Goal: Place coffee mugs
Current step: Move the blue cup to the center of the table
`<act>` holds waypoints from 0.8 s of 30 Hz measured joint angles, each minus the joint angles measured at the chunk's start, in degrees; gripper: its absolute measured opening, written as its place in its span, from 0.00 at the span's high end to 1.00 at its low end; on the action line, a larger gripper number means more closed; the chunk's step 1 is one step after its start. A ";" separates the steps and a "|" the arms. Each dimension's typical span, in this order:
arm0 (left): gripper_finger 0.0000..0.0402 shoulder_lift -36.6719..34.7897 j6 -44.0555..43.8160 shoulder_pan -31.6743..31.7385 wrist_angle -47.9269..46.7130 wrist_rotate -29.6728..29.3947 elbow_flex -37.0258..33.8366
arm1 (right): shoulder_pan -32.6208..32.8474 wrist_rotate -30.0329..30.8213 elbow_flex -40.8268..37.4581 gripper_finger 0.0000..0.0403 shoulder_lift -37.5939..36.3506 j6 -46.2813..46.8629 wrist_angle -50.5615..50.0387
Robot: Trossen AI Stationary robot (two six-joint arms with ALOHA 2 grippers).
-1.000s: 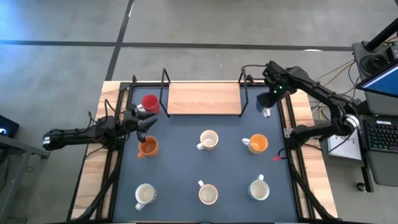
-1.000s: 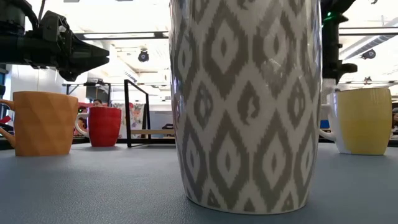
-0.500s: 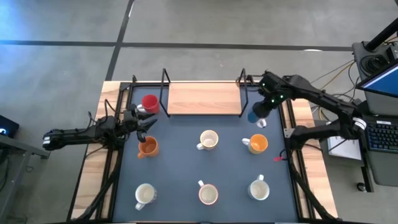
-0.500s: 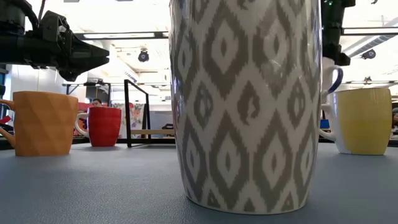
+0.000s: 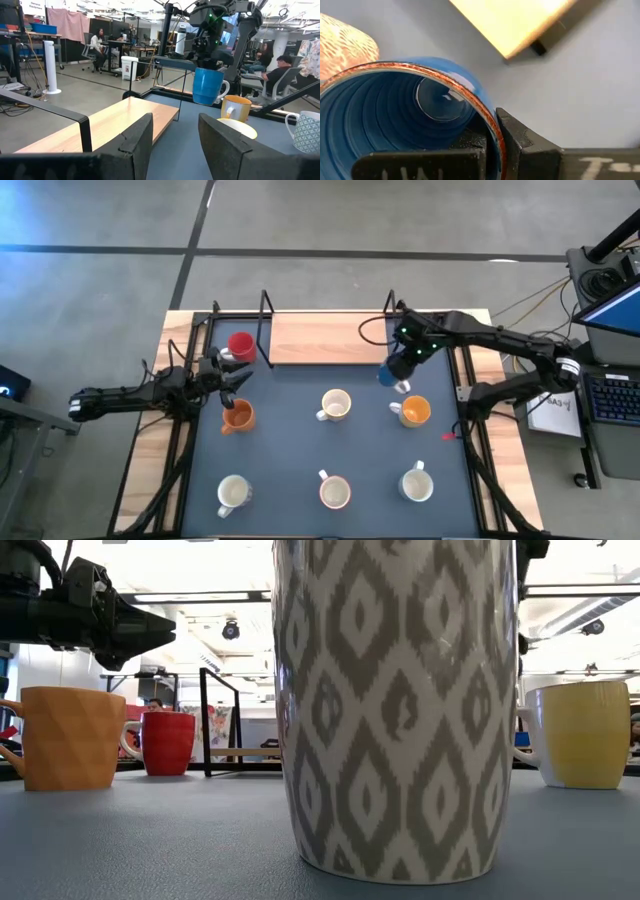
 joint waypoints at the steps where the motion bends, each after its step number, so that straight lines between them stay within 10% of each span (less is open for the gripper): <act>1: 0.65 0.01 0.00 -0.01 0.02 0.00 -0.01 | 0.33 0.00 0.00 0.97 0.42 -0.31 0.95; 24: 0.65 0.00 0.00 -0.01 0.02 0.00 0.00 | 4.02 1.46 0.22 0.97 12.45 -3.73 14.94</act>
